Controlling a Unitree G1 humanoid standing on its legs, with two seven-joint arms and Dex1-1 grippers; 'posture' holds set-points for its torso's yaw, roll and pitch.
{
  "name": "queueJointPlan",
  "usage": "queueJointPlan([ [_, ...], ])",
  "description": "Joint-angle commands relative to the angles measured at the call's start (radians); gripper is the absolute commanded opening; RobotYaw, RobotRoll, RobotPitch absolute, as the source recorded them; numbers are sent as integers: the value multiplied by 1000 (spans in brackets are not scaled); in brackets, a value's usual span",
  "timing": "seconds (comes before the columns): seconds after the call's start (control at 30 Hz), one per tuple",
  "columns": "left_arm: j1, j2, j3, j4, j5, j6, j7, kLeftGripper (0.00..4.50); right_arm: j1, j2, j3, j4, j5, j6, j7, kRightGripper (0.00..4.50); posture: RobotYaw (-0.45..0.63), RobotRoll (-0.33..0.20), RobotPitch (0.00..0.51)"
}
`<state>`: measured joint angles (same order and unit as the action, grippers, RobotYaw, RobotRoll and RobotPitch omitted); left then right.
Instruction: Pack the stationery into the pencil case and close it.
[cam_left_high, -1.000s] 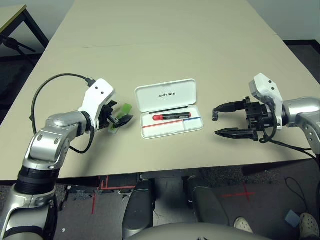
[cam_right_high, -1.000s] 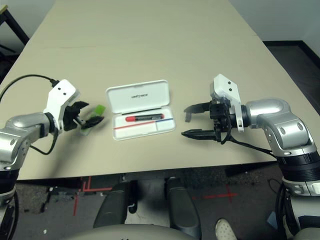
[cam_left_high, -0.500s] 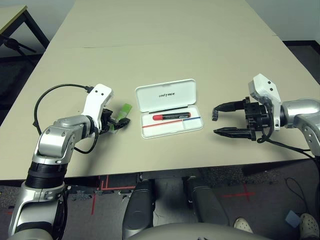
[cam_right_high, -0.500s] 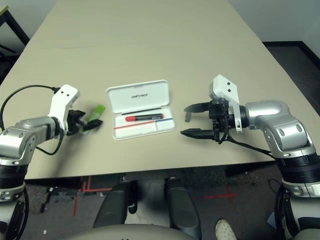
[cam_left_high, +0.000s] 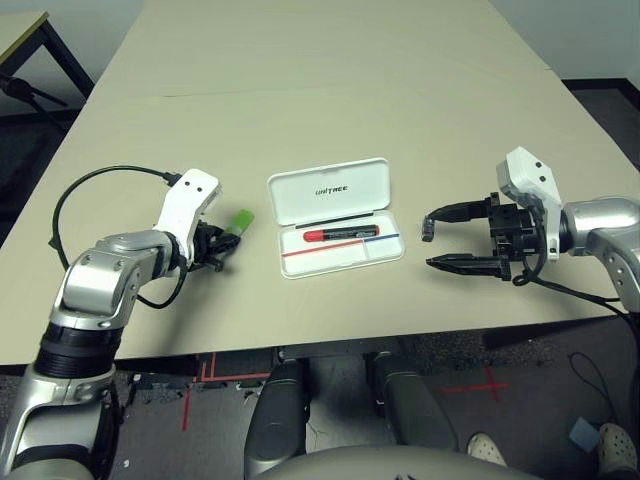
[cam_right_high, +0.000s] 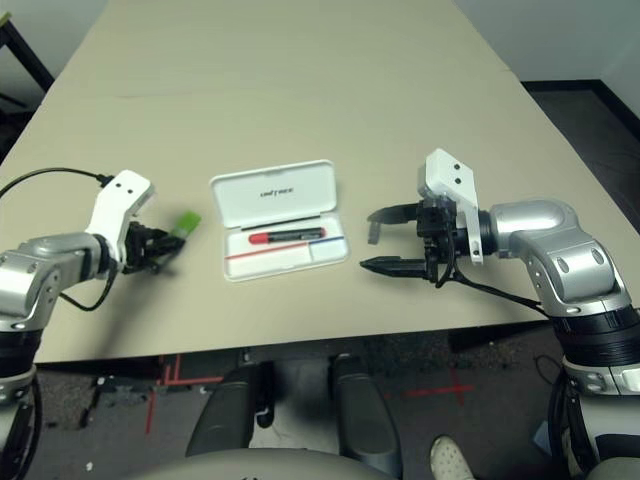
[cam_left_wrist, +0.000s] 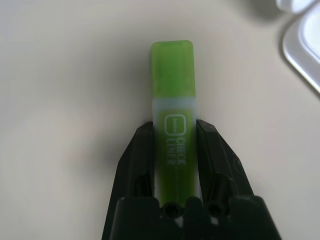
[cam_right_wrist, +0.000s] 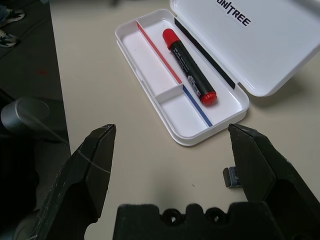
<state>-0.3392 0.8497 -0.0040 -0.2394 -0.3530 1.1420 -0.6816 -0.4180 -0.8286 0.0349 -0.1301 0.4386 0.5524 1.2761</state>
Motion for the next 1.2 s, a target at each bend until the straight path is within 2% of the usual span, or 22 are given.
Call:
queueJointPlan([
  [0.03,18,71,-35,-54,-29,-43,-101,1084,-6,-1,19,7,0,-12,10,4500,-17,0,181],
  [0.2,48,171,-50,-153,-70,-186,-275,1084,-10,1,26,22,-6,-20,12,4500,-15,0,181],
  [0.33,55,171,-49,-207,-95,-274,-348,1084,-9,2,32,27,-7,-24,9,4500,-20,0,180],
  [0.47,25,130,-81,-202,-88,-345,-371,1084,-6,1,33,30,-6,-26,7,4500,-21,0,179],
  [0.6,-44,75,-164,-149,-13,-416,-349,1084,-3,-3,32,32,-6,-28,11,4500,-24,0,176],
  [0.87,-227,-101,-353,-25,90,-489,-368,1084,-4,1,36,37,-12,-31,5,4500,-39,0,177],
  [1.2,-250,-165,-428,41,151,-542,-401,1084,7,-4,27,21,-8,-24,-8,4500,-63,0,183],
])
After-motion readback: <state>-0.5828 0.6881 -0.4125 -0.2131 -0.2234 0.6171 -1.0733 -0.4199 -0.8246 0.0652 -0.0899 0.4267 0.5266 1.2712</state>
